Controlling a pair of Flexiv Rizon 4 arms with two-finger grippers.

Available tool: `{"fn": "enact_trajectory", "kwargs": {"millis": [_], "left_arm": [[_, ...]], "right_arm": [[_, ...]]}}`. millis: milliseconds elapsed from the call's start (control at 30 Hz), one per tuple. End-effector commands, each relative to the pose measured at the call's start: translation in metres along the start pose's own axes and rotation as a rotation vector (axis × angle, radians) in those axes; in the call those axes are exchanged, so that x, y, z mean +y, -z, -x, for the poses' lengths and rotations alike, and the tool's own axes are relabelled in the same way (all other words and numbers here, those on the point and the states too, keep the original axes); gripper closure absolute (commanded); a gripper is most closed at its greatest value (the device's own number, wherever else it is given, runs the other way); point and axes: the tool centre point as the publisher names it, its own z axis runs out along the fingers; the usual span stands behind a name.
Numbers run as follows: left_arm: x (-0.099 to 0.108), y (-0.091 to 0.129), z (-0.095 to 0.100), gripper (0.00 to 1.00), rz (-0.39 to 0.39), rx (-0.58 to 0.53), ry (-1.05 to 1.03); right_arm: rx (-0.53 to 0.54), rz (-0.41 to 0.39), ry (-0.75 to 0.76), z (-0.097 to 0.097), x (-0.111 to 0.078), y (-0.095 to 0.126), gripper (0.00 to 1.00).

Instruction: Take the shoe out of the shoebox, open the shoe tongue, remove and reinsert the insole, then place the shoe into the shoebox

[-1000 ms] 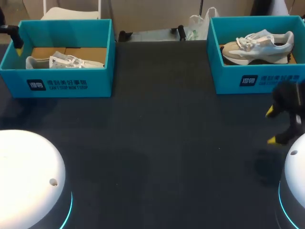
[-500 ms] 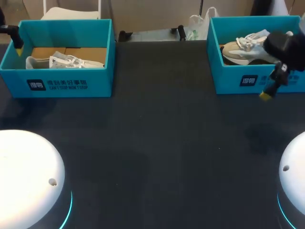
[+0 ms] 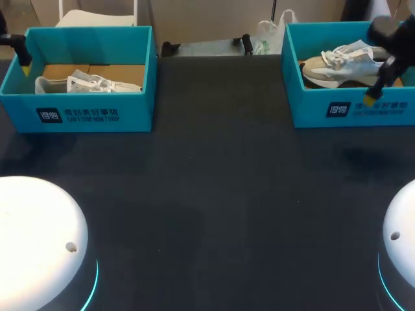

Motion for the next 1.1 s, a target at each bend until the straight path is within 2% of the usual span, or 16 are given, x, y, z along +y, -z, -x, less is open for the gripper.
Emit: {"fn": "enact_trajectory", "kwargs": {"millis": [33,67,100,767,1000,1100], "left_arm": [[-0.001,0.0,0.0,0.0,0.002,0.002,-0.001],[-0.001,0.0,0.0,0.0,0.002,0.002,-0.001],[-0.001,0.0,0.0,0.0,0.002,0.002,-0.001],[-0.001,0.0,0.0,0.0,0.002,0.002,-0.001],[-0.001,0.0,0.0,0.0,0.002,0.002,-0.001],[-0.001,0.0,0.0,0.0,0.002,0.002,-0.001]], "right_arm": [[0.007,-0.121,-0.185,0.061,0.03,0.007,0.0],[-0.005,-0.169,-0.236,0.072,0.034,0.006,0.0],[-0.019,-0.179,-0.26,0.083,0.036,0.006,0.0],[-0.019,-0.179,-0.26,0.083,0.036,0.006,0.0],[-0.106,-0.221,-0.49,0.169,0.064,0.002,0.0],[-0.135,-0.228,-0.58,0.193,0.069,-0.002,0.0]]}}
